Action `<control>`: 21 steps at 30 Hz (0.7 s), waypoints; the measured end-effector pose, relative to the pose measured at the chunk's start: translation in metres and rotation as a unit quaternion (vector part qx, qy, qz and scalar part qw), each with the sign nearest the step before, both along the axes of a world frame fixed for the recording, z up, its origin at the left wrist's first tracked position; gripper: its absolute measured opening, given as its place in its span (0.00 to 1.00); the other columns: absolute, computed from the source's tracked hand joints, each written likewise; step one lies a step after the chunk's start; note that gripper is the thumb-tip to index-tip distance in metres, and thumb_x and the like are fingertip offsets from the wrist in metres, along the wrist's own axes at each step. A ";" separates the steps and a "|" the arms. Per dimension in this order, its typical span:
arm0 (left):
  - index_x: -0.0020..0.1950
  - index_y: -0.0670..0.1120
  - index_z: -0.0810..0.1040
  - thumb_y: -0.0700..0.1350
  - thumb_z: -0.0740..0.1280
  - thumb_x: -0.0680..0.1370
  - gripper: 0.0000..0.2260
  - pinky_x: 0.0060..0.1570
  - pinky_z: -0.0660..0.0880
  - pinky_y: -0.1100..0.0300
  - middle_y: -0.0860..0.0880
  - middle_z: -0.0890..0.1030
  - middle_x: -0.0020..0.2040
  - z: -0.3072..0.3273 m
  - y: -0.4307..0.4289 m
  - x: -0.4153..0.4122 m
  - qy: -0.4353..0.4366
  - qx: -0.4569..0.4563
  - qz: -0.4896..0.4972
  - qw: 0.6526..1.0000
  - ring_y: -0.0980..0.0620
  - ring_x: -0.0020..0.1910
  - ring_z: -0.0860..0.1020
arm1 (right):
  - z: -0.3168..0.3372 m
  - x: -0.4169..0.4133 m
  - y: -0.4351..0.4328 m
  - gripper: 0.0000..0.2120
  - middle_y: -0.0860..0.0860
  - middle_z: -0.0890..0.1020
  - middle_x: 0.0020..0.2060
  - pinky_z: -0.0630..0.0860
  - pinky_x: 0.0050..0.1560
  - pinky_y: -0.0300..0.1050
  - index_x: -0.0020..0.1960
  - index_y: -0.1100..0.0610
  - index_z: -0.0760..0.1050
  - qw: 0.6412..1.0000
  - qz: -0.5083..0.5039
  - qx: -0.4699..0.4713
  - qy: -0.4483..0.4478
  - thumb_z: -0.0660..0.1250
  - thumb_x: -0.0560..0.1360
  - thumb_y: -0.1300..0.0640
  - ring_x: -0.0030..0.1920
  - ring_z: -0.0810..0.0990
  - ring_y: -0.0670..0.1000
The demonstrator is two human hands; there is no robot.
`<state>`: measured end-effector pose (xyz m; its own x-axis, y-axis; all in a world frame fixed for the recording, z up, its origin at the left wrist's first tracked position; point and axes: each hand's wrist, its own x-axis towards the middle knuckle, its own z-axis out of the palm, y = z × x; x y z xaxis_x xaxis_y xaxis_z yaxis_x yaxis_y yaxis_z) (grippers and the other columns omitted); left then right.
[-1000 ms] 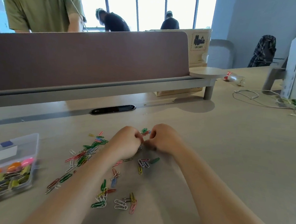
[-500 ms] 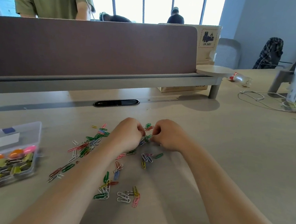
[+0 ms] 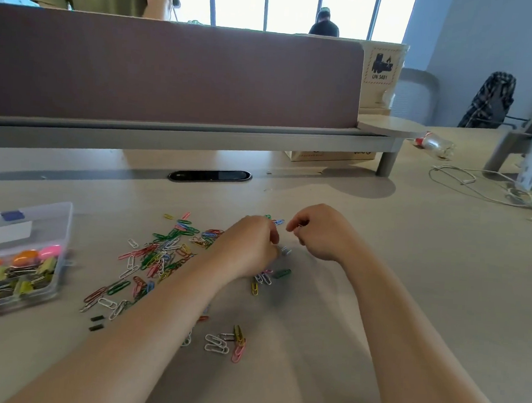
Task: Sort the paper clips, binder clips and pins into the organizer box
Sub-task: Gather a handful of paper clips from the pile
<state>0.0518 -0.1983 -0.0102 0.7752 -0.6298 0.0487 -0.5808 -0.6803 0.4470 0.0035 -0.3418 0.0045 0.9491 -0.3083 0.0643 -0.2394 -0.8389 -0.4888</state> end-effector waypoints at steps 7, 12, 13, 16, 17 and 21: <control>0.52 0.39 0.80 0.49 0.67 0.76 0.14 0.47 0.78 0.51 0.41 0.81 0.50 -0.004 -0.013 -0.012 -0.022 0.042 -0.027 0.999 0.42 0.47 0.80 | -0.010 0.006 0.001 0.11 0.57 0.84 0.51 0.77 0.49 0.45 0.52 0.62 0.83 0.997 -0.016 -0.013 0.079 0.63 0.76 0.62 0.51 0.81 0.56; 0.55 0.42 0.79 0.48 0.65 0.79 0.11 0.53 0.75 0.52 0.42 0.81 0.52 -0.007 -0.018 -0.012 -0.040 0.055 -0.008 0.998 0.44 0.51 0.78 | -0.012 0.011 0.001 0.12 0.59 0.82 0.53 0.74 0.48 0.45 0.56 0.64 0.81 0.993 -0.025 -0.021 0.113 0.62 0.77 0.63 0.51 0.80 0.57; 0.55 0.41 0.79 0.48 0.65 0.79 0.11 0.52 0.75 0.52 0.41 0.81 0.52 -0.008 -0.019 -0.012 -0.038 0.063 -0.004 0.997 0.43 0.51 0.79 | -0.012 0.012 0.000 0.12 0.59 0.81 0.52 0.72 0.45 0.44 0.55 0.65 0.80 0.992 -0.028 -0.028 0.123 0.62 0.77 0.63 0.50 0.79 0.57; 0.55 0.39 0.79 0.46 0.64 0.80 0.11 0.49 0.74 0.52 0.39 0.81 0.52 -0.008 -0.019 -0.012 -0.039 0.064 -0.003 0.997 0.42 0.51 0.79 | -0.016 0.014 -0.004 0.10 0.59 0.80 0.47 0.71 0.41 0.43 0.51 0.65 0.80 0.989 -0.027 -0.058 0.131 0.61 0.77 0.64 0.46 0.78 0.57; 0.55 0.39 0.79 0.45 0.64 0.80 0.10 0.48 0.74 0.52 0.39 0.81 0.51 -0.009 -0.018 -0.011 -0.038 0.063 -0.002 0.997 0.42 0.50 0.78 | -0.017 0.015 -0.005 0.10 0.59 0.81 0.48 0.72 0.42 0.44 0.52 0.65 0.81 0.990 -0.033 -0.059 0.126 0.62 0.77 0.64 0.48 0.80 0.58; 0.52 0.40 0.80 0.43 0.64 0.79 0.08 0.45 0.75 0.52 0.40 0.82 0.47 -0.010 -0.013 -0.007 -0.015 0.058 0.004 0.998 0.43 0.46 0.79 | -0.019 0.017 -0.002 0.11 0.59 0.83 0.51 0.77 0.48 0.45 0.53 0.62 0.82 0.992 -0.037 -0.031 0.113 0.63 0.75 0.63 0.51 0.81 0.58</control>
<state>0.0444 -0.2110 -0.0203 0.7794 -0.6265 -0.0019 -0.5869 -0.7312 0.3477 0.0201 -0.3442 -0.0147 0.9166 -0.3791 -0.1271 -0.3987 -0.8419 -0.3637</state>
